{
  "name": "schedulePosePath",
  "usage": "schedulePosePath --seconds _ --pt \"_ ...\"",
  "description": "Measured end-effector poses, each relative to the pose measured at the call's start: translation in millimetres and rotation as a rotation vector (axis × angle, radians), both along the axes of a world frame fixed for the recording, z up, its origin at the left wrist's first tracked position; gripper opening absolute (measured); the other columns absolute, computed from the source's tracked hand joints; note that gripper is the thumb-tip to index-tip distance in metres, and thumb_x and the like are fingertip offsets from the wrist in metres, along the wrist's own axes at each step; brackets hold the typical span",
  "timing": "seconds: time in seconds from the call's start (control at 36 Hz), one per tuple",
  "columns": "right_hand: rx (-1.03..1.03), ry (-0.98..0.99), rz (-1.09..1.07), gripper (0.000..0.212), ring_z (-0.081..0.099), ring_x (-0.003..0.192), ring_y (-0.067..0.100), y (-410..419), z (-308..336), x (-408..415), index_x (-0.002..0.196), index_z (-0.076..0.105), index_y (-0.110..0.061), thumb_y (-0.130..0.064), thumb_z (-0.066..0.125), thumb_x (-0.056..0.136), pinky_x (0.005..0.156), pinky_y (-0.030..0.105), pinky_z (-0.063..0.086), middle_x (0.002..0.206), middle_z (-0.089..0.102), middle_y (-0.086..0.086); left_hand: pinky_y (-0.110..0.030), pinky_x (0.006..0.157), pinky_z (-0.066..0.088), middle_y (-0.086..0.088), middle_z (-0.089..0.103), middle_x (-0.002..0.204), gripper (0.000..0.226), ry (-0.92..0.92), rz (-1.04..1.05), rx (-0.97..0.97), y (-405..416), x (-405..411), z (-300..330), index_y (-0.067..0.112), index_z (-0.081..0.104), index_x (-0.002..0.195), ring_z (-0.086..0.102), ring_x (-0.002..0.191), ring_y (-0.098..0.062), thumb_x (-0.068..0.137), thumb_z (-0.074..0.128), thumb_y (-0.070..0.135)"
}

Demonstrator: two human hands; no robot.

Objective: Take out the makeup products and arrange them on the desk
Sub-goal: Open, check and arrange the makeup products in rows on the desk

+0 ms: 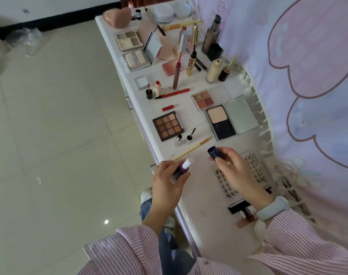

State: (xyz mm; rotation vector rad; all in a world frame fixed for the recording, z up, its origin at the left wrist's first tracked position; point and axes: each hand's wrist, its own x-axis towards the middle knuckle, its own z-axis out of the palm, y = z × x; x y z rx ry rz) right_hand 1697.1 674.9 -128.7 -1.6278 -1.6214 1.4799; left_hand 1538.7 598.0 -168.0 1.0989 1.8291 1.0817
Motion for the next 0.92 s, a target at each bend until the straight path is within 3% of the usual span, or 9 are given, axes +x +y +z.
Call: schedulePosePath --seconds 0.11,0.19,0.33,0.42,0.53,0.67,0.75,0.83,0.92 --pt "0.122 -0.119 0.068 0.024 0.059 0.091 -0.006 1.0 -13.2 -0.1 0.111 0.044 -0.02 -0.017 0.055 0.09 0.073 0.01 0.045 0.108 0.065 -0.002 -0.014 0.066 0.037 0.003 0.064 0.08 0.016 0.129 0.027 0.041 9.0 8.0 -2.5 0.01 0.071 0.087 0.05 0.07 -0.008 0.073 0.076 0.008" --pt "0.191 -0.156 0.133 0.031 0.053 0.073 -0.01 0.5 -18.3 -0.2 0.115 0.042 -0.024 -0.016 0.057 0.089 0.068 0.008 0.042 0.112 0.062 -0.003 -0.012 0.064 0.034 0.0 0.067 0.073 0.013 0.246 0.034 0.108 14.5 13.0 -3.4 0.009 0.069 0.079 0.051 0.07 -0.01 0.069 0.077 0.007" --pt "0.323 -0.253 0.227 0.031 0.055 0.085 0.009 3.8 -22.1 -1.6 0.117 0.051 -0.016 -0.01 0.058 0.087 0.077 0.006 0.041 0.103 0.055 0.002 -0.023 0.069 0.04 0.002 0.07 0.085 0.024 0.261 0.064 0.148 20.6 16.7 -8.7 0.011 0.07 0.093 0.054 0.081 -0.015 0.07 0.077 0.009" --pt "0.5 -0.257 0.284 0.026 0.049 0.089 0.003 6.8 -23.0 -5.0 0.104 0.055 -0.004 -0.001 0.065 0.08 0.085 0.002 0.037 0.105 0.048 0.003 -0.03 0.07 0.042 0.007 0.069 0.082 0.025 0.295 0.084 0.124 23.8 17.4 -13.9 0.017 0.07 0.095 0.048 0.083 -0.01 0.071 0.076 0.019" --pt "0.582 -0.374 0.331 0.025 0.055 0.095 0.018 12.6 -26.3 -9.0 0.102 0.06 -0.007 -0.003 0.068 0.078 0.08 0.022 0.041 0.102 0.059 0.007 -0.03 0.068 0.034 0.009 0.067 0.084 0.024 0.418 0.09 0.125 28.1 16.5 -19.4 0.021 0.07 0.091 0.042 0.084 -0.011 0.07 0.068 0.033" --pt "0.601 -0.494 0.357 0.028 0.051 0.105 0.019 18.0 -33.6 -11.5 0.108 0.063 -0.015 -0.01 0.066 0.08 0.077 0.027 0.029 0.107 0.065 -0.001 -0.031 0.067 0.032 0.002 0.062 0.084 0.025 0.519 0.113 0.137 32.8 16.9 -21.2 0.021 0.072 0.089 0.04 0.083 -0.013 0.069 0.068 0.037" --pt "0.575 -0.491 0.361 0.035 0.049 0.108 0.021 18.5 -33.0 -12.6 0.116 0.06 -0.014 -0.009 0.066 0.081 0.079 0.029 0.031 0.111 0.065 0.001 -0.031 0.067 0.033 -0.001 0.061 0.084 0.029 0.545 0.106 0.14 34.0 15.0 -21.9 0.02 0.072 0.092 0.043 0.083 -0.015 0.07 0.067 0.039" --pt "0.535 -0.479 0.36 0.051 0.048 0.113 0.022 16.0 -30.3 -9.5 0.131 0.047 -0.012 -0.01 0.064 0.083 0.087 0.032 0.034 0.12 0.059 0.003 -0.032 0.071 0.036 -0.002 0.063 0.09 0.046 0.557 0.067 0.113 31.8 13.9 -20.0 0.017 0.068 0.107 0.05 0.087 -0.019 0.073 0.059 0.047" --pt "0.558 -0.488 0.274 0.047 0.05 0.11 0.021 8.3 -21.6 2.8 0.13 0.046 -0.011 -0.015 0.06 0.085 0.091 0.032 0.036 0.119 0.057 0.005 -0.034 0.079 0.036 -0.004 0.062 0.103 0.054 0.538 0.045 0.092 22.3 12.5 -16.8 0.016 0.056 0.12 0.041 0.097 -0.015 0.078 0.049 0.05"
